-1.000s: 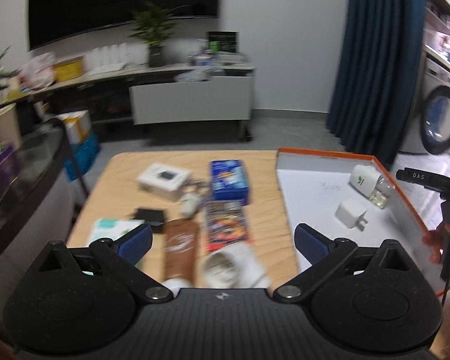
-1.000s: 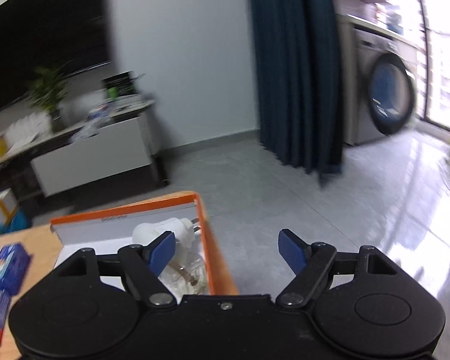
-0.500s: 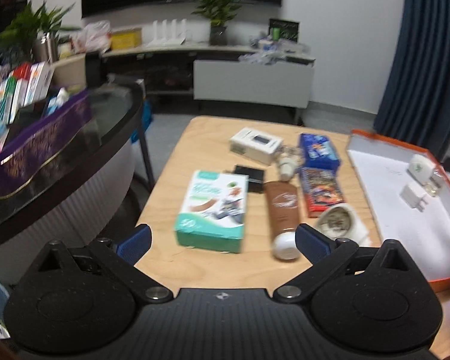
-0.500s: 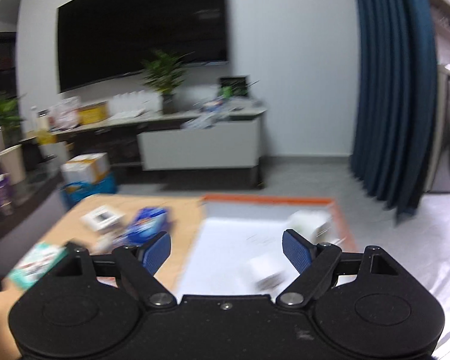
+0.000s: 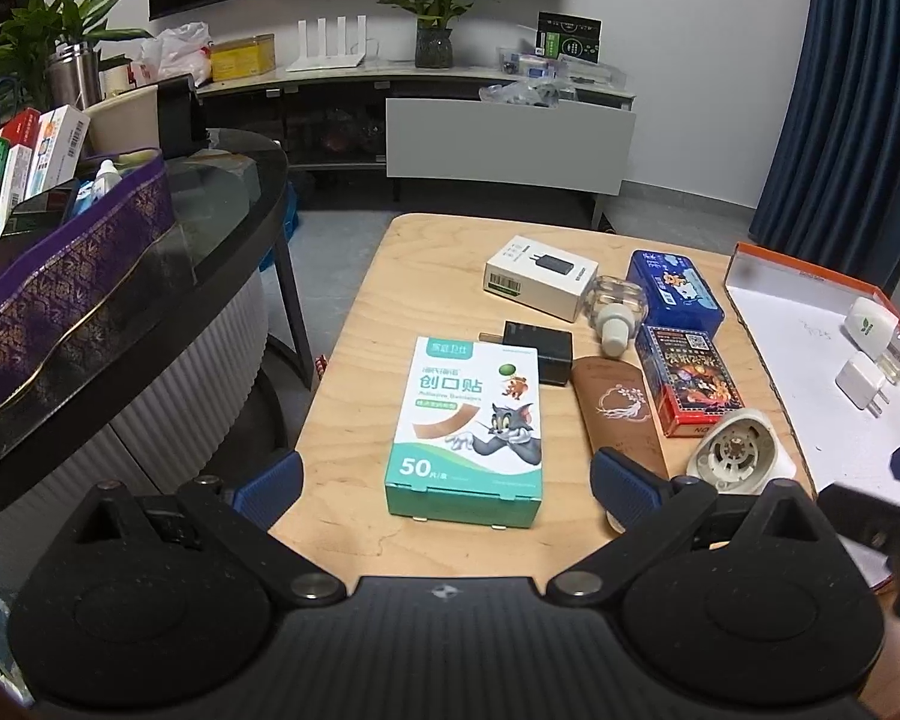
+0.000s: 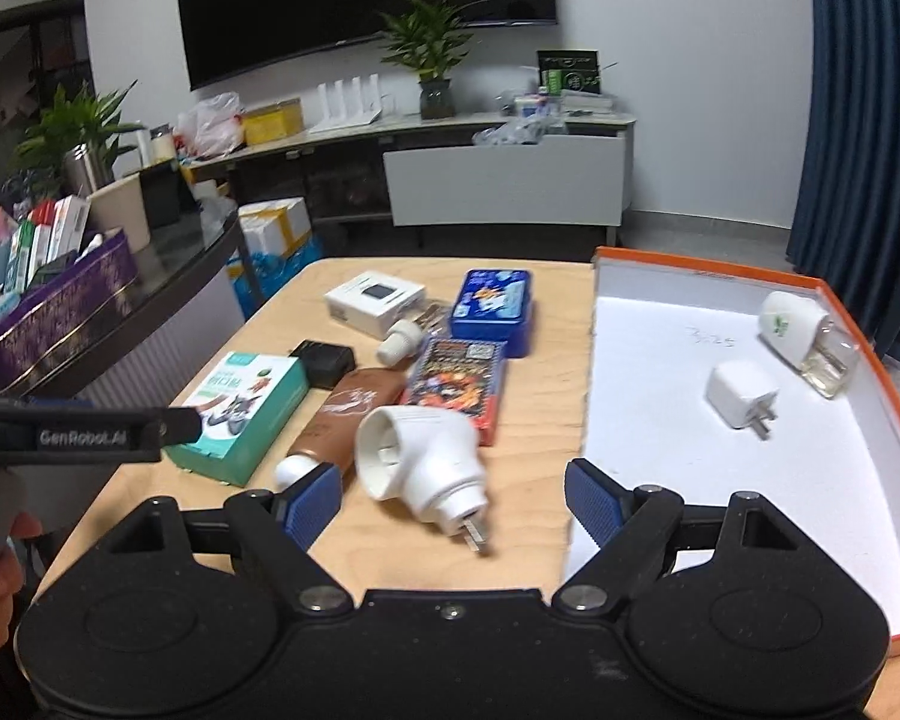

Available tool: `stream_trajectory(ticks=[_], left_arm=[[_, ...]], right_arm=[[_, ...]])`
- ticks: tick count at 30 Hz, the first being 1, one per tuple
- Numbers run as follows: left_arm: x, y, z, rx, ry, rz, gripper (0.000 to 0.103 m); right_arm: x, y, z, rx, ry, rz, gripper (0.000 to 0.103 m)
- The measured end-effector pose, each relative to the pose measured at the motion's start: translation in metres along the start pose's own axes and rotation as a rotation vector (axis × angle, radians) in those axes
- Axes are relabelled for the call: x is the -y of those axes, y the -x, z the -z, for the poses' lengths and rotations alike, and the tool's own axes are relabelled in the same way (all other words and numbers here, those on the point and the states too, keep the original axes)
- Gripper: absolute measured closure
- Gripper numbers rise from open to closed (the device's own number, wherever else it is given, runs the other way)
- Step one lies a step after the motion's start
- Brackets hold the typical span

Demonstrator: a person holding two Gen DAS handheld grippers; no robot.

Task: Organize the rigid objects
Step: 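Move both grippers back over the items on the table, then grasp green bandage box with left gripper while right grasps white L-shaped plug device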

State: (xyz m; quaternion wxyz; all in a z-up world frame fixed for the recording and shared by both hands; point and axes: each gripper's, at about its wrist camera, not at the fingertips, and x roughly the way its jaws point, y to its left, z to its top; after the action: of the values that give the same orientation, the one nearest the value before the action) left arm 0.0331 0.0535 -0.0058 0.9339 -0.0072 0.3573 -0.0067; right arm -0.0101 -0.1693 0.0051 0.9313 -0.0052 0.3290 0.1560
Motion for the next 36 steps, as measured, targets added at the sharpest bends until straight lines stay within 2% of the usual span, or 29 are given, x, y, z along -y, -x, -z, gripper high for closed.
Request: stream_trajectory(ticks=[6, 14, 23, 25, 26, 27, 29, 30, 31, 36], left_arm=[[-0.006, -0.013, -0.008, -0.018, 0.019, 0.005, 0.0], [-0.002, -0.038, -0.017, -0.047, 0.007, 0.008, 0.0], [0.003, -0.071, -0.017, -0.106, -0.015, 0.002, 0.0], [0.002, -0.078, -0.017, -0.119, -0.016, 0.007, 0.008], [0.001, -0.081, -0.016, -0.126, -0.018, 0.008, 0.018], [0.001, -0.083, -0.015, -0.126, -0.02, 0.015, 0.022], [0.003, -0.083, -0.014, -0.1, -0.041, -0.002, 0.031], [0.005, -0.082, -0.013, -0.095, -0.052, -0.008, 0.032], [0.005, -0.082, -0.013, -0.092, -0.054, 0.0, 0.032], [0.009, -0.07, -0.011, -0.068, -0.06, -0.019, 0.032]], right_arm=[[-0.014, -0.017, -0.007, -0.018, 0.023, -0.024, 0.007], [-0.007, -0.044, -0.014, -0.066, 0.004, -0.019, 0.007], [0.002, -0.085, -0.021, -0.17, -0.051, -0.066, 0.007], [0.004, -0.094, -0.02, -0.203, -0.06, -0.075, 0.007], [0.005, -0.098, -0.019, -0.217, -0.065, -0.084, 0.007], [0.007, -0.101, -0.018, -0.229, -0.076, -0.091, 0.007], [0.008, -0.102, -0.017, -0.217, -0.078, -0.098, 0.007], [0.009, -0.103, -0.017, -0.214, -0.082, -0.101, 0.011], [0.009, -0.103, -0.017, -0.208, -0.08, -0.103, 0.023], [0.006, -0.095, -0.014, -0.179, -0.059, -0.089, 0.025]])
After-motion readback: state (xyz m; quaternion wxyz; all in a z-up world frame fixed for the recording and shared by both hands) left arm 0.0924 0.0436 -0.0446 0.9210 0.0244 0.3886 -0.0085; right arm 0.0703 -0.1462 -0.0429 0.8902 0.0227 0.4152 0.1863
